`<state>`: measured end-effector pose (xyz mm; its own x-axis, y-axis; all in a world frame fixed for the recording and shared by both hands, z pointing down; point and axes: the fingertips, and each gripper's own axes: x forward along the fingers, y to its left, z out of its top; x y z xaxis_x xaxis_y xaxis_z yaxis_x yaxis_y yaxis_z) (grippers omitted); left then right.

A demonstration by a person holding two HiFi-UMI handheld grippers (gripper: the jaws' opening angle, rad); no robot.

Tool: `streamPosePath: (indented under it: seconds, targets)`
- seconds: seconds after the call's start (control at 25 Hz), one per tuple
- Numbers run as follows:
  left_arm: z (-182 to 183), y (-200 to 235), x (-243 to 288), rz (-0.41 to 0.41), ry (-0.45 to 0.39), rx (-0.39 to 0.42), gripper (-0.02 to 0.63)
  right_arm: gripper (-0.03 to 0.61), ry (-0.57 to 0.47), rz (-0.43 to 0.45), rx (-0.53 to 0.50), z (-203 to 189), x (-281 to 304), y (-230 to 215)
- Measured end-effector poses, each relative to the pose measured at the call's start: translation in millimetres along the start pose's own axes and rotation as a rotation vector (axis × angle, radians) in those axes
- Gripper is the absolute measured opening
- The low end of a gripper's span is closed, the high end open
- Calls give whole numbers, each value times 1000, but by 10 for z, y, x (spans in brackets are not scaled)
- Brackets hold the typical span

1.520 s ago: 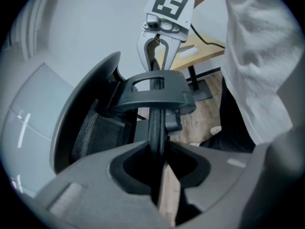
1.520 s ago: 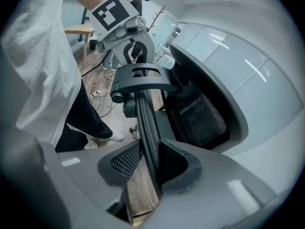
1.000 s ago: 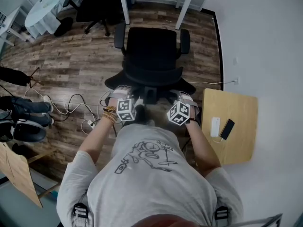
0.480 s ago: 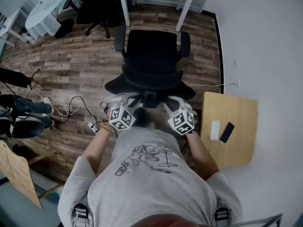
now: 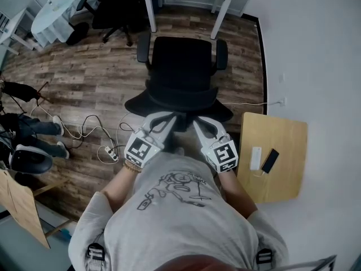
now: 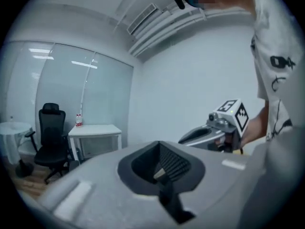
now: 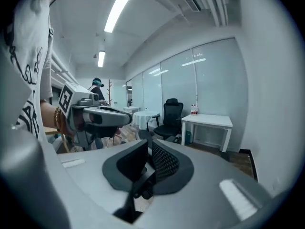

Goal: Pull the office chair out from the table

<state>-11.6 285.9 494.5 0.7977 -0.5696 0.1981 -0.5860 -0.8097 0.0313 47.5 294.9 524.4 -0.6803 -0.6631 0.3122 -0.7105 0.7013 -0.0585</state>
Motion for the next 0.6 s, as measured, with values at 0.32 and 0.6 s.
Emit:
streamPosePath:
  seconds: [0.32, 0.6]
  targets:
    - [513, -178, -68, -10, -133, -40, 2, 8, -144, 38, 73, 486, -224, 169]
    - [774, -413, -75, -40, -207, -84, 2, 6, -220, 45, 100, 734, -398, 253]
